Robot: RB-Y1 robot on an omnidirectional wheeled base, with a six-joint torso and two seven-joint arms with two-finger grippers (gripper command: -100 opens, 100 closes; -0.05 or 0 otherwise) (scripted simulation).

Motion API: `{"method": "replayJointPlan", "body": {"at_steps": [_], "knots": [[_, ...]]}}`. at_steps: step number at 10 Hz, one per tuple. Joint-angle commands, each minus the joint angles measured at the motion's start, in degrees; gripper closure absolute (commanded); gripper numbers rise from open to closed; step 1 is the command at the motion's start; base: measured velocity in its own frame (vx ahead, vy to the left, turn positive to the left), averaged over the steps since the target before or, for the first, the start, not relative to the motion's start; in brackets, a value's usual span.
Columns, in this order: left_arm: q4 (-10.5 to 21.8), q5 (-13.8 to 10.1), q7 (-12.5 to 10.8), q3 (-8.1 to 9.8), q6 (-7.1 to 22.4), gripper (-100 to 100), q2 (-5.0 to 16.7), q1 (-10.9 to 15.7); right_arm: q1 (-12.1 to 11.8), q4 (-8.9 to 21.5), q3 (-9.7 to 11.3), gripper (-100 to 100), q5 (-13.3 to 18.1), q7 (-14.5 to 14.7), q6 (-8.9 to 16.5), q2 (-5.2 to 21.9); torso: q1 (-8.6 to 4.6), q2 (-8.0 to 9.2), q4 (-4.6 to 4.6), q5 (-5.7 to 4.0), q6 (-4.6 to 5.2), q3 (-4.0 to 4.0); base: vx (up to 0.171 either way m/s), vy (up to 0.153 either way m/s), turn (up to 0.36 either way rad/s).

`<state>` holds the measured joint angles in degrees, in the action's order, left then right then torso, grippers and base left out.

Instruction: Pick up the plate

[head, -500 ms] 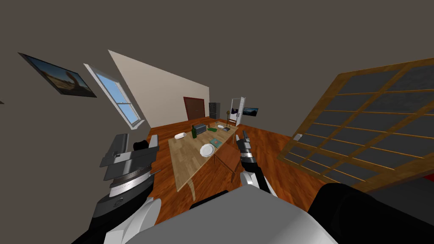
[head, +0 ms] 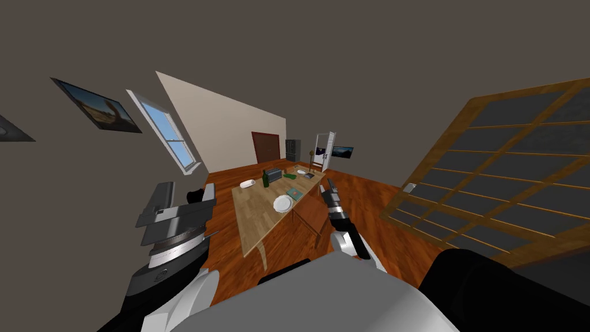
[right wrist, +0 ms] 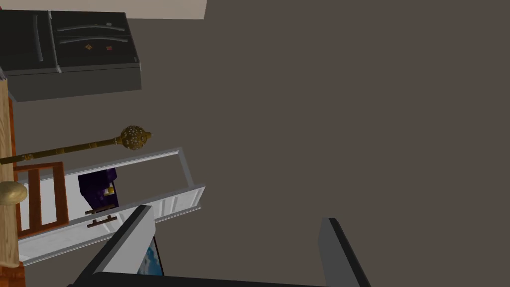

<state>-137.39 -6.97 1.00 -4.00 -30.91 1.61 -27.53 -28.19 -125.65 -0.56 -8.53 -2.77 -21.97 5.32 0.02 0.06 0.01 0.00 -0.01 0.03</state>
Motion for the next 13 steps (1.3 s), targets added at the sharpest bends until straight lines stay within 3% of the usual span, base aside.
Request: {"method": "replayJointPlan", "body": {"at_steps": [1,4,5,9,10,11,12,13], "knots": [[0.00,0.00,0.00,0.00,0.00,0,0.00,0.00,1.14,1.23,-1.64,-100,-1.94,-1.22,2.86,1.93,0.00,0.00,0.00,0.00,0.00,0.00,-0.026,0.016,0.072],[0.00,0.00,0.00,0.00,0.00,0,0.00,0.00,4.01,5.48,-5.35,-100,-6.63,-4.06,7.91,4.58,0.02,0.04,0.01,0.00,0.00,0.02,-0.032,0.019,0.090],[0.00,0.00,0.00,0.00,0.00,0,0.00,0.00,4.01,5.52,-5.35,-100,-6.63,-4.06,8.21,4.58,0.02,0.04,0.01,0.00,0.00,0.02,-0.019,0.013,0.021],[0.00,0.00,0.00,0.00,0.00,0,0.00,0.00,8.67,12.81,-11.33,-100,-14.18,-9.01,16.01,6.80,0.03,0.01,0.00,0.01,0.00,0.00,-0.025,0.023,0.098],[0.00,0.00,0.00,0.00,0.00,0,0.00,0.00,8.67,12.81,-11.33,-100,-14.76,-9.01,16.76,6.80,0.05,0.02,0.00,0.01,0.01,0.01,-0.020,0.015,0.041],[0.00,0.00,0.00,0.00,0.00,0,0.00,0.00,9.93,14.88,-12.91,-100,-16.94,-10.44,18.81,7.16,0.04,0.02,0.01,0.01,0.02,0.01,-0.017,0.011,0.068],[0.00,0.00,0.00,0.00,0.00,0,0.00,0.00,9.93,14.88,-12.91,-100,-17.08,-10.44,19.05,7.16,0.01,-0.01,0.00,0.00,0.00,0.00,-0.012,0.009,0.046],[0.00,0.00,0.00,0.00,0.00,0,0.00,0.00,11.21,17.05,-14.50,-100,-19.31,-11.94,21.36,7.45,0.00,-0.02,0.00,0.01,0.02,-0.01,-0.011,0.014,0.091]]}}
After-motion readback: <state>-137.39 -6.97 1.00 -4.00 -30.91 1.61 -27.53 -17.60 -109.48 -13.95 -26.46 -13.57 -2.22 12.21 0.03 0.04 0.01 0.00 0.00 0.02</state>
